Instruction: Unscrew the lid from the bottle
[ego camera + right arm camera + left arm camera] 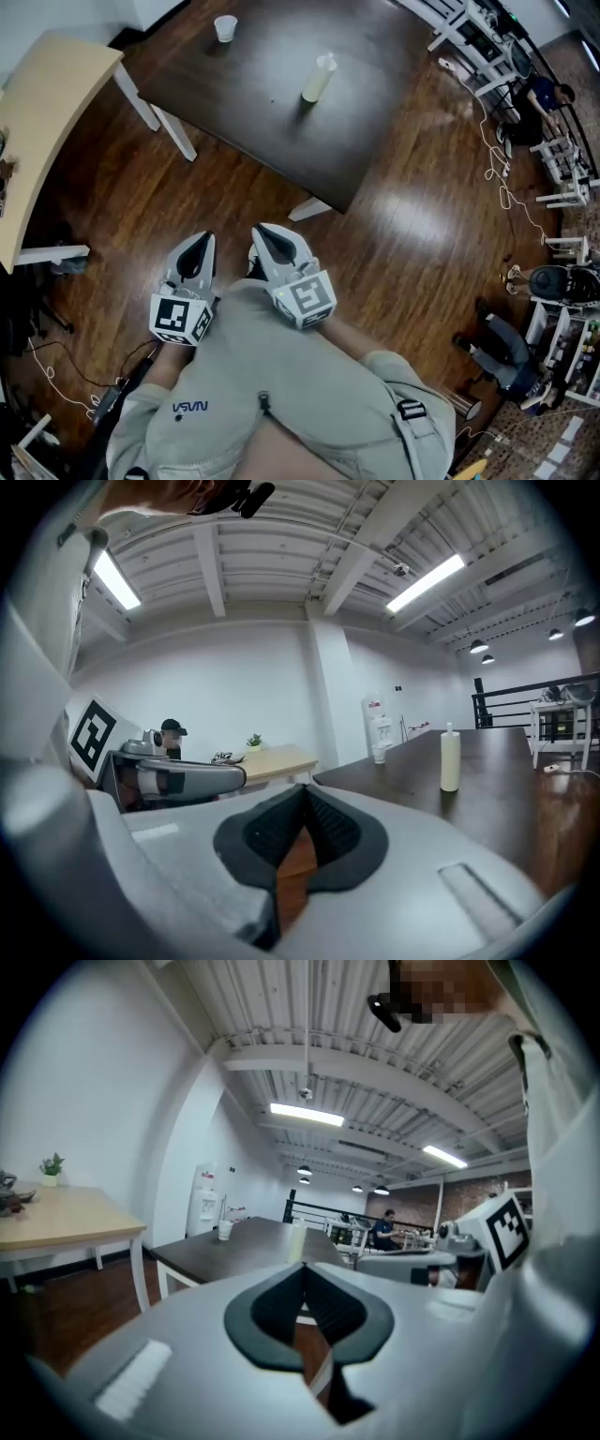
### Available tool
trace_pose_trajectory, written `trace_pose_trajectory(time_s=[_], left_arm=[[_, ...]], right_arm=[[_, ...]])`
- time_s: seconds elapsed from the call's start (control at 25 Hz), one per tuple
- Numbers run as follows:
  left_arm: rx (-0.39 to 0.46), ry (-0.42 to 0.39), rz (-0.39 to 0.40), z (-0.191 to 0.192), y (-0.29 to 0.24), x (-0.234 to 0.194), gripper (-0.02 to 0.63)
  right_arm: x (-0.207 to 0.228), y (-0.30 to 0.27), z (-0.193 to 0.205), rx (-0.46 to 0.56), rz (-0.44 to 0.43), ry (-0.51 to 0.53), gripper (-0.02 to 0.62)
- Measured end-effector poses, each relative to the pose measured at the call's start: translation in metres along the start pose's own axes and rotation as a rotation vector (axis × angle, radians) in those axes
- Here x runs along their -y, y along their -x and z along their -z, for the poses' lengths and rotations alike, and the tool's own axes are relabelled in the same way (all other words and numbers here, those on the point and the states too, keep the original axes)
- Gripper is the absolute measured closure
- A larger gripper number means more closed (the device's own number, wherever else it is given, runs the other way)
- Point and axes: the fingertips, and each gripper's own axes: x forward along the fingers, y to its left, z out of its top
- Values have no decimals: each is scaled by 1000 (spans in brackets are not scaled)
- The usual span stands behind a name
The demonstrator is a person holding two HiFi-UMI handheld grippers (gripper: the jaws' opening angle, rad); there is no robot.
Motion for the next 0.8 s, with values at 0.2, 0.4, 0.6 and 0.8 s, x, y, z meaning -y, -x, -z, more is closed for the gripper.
trace_pose_trajectory(time_s=[0.2,0.4,0.6,0.8], left_arm=[[-25,-71,-3,-36,-32,-5,603],[-58,-102,12,-54,-49,-17,603],[-65,-118,58,-63,-67,-34,603],[-52,-77,148,-67,-107,-67,603]], right_arm=[[35,-22,-23,27,3,-29,597],[40,-38,-49,67,13,13,597],[53,-63,-59,80,60,25,597],[75,-91,-64,73,155,41,597]])
